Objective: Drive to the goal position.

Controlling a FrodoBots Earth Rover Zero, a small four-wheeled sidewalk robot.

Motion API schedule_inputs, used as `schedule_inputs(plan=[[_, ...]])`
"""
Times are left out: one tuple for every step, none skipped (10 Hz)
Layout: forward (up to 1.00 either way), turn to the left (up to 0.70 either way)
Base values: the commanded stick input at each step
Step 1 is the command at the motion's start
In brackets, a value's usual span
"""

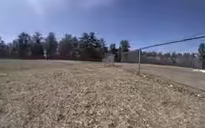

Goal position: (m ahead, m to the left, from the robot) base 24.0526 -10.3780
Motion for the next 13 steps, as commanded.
schedule_inputs(plan=[[0.7, 0.0], [0.7, 0.0], [0.7, 0.0], [0.7, 0.0], [0.7, 0.0], [0.7, 0.0], [0.7, 0.0], [0.7, 0.0], [0.7, 0.0], [0.7, 0.0], [0.7, 0.0], [0.7, -0.15], [0.7, -0.33]])
